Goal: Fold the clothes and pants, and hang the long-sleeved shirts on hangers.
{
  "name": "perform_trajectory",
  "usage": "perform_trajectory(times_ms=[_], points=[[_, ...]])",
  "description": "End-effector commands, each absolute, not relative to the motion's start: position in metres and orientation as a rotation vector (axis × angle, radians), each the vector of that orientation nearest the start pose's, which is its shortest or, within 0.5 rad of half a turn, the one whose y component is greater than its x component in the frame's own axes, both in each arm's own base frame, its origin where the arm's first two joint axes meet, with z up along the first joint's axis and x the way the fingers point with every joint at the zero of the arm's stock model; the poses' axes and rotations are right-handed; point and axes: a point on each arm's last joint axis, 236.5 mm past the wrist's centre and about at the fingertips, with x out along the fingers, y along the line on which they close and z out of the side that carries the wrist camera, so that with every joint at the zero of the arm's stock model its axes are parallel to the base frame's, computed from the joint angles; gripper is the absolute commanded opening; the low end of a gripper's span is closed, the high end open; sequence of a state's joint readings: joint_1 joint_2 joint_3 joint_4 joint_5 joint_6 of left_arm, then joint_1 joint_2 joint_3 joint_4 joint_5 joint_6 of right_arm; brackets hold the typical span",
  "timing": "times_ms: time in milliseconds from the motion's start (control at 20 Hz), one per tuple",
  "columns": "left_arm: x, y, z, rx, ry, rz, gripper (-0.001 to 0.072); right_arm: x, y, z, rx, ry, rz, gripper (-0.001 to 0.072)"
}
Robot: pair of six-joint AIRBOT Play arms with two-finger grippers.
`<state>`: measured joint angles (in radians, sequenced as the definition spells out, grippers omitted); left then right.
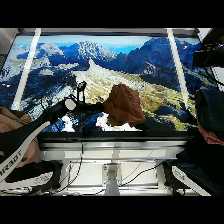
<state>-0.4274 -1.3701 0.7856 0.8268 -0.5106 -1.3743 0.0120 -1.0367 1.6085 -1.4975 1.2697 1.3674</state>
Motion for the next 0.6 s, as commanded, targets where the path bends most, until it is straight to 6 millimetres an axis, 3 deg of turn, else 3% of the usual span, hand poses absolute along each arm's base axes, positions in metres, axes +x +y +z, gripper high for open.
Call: perform_trajectory(times_ms=[0, 150, 200, 350, 400, 450, 500, 550], points=[[0.371, -0.244, -0.072, -0.447, 1.053, -0.401, 0.0530, 0.384, 0.022, 0.269, -0.152, 0.700, 0.145, 0.0122], [0.371, -0.247, -0.074, -0.454, 1.049, -0.396, 0.0529, 0.378, 0.028, 0.263, -0.136, 0.735, 0.171, 0.0122], [0.369, -0.249, -0.078, -0.453, 1.059, -0.397, 0.0474, 0.376, 0.030, 0.261, -0.132, 0.745, 0.179, 0.0122], [0.369, -0.258, -0.083, -0.530, 1.077, -0.374, 0.0460, 0.372, 0.035, 0.259, -0.119, 0.761, 0.200, 0.0122], [0.372, -0.258, -0.082, -0.554, 1.065, -0.361, 0.0376, 0.371, 0.037, 0.258, -0.114, 0.765, 0.208, 0.0122], [0.376, -0.258, -0.079, -0.573, 1.052, -0.351, 0.0208, 0.370, 0.040, 0.257, -0.105, 0.771, 0.222, 0.0122], [0.380, -0.258, -0.076, -0.577, 1.038, -0.349, 0.0098, 0.367, 0.043, 0.254, -0.098, 0.786, 0.235, 0.0122], [0.384, -0.258, -0.073, -0.579, 1.024, -0.348, 0.0034, 0.364, 0.047, 0.252, -0.090, 0.801, 0.250, 0.0122]])
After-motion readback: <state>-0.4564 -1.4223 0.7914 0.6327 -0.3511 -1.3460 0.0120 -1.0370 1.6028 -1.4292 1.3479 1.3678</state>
